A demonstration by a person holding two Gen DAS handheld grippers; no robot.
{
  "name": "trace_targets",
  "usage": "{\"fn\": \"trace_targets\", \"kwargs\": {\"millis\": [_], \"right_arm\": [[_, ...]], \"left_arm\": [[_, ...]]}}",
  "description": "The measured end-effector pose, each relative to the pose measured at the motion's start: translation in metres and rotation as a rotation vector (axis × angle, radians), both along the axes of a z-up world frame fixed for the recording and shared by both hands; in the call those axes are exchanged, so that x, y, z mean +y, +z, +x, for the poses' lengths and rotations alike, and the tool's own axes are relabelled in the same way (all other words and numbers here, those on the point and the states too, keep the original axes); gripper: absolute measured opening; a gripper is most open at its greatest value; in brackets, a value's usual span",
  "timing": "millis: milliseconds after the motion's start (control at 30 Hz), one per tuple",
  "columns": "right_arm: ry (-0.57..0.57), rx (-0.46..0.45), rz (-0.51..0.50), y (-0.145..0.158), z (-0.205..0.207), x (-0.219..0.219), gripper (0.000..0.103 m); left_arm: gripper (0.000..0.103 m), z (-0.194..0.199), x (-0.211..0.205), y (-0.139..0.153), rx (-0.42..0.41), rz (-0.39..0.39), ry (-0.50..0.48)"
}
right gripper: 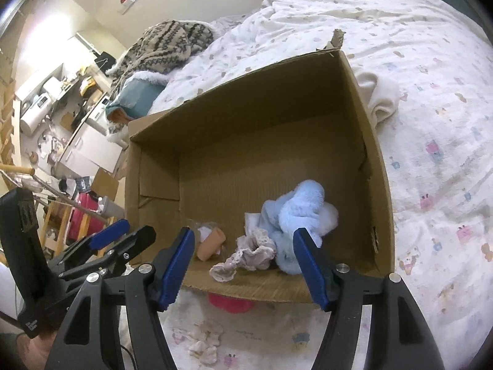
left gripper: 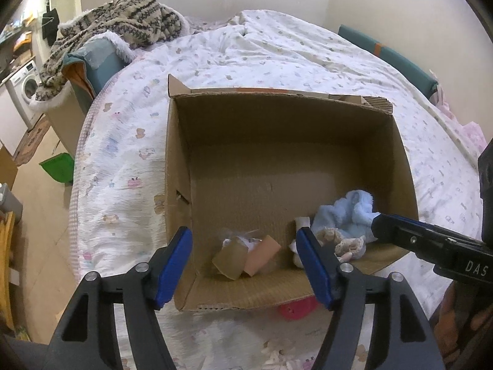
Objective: Organize soft objects
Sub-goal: 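Grasp the white crumpled cloth with the left gripper and lift it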
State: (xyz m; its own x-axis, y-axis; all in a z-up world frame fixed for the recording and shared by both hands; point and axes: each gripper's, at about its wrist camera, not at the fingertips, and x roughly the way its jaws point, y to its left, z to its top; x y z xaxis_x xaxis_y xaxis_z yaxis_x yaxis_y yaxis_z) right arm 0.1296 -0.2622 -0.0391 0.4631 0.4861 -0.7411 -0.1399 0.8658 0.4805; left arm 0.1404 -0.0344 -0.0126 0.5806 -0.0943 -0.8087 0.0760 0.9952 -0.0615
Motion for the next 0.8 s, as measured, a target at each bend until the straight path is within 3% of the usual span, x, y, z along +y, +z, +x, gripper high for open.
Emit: {"fn": "trace_targets", "kwargs": {"millis": [467, 800], "right_arm": [[-0.022, -0.011, -0.007, 0.019, -0.019, -0.005, 0.070], [-0.065, -0.003, -0.027, 0.020, -0.040, -0.010, 0.070]], "left_arm": [[0.067, -0.016, 0.003, 0.017, 0.006, -0.015, 0.011], [0.067, -0.041, 0.016, 0.009, 0.055, -0.051, 0.056]]}}
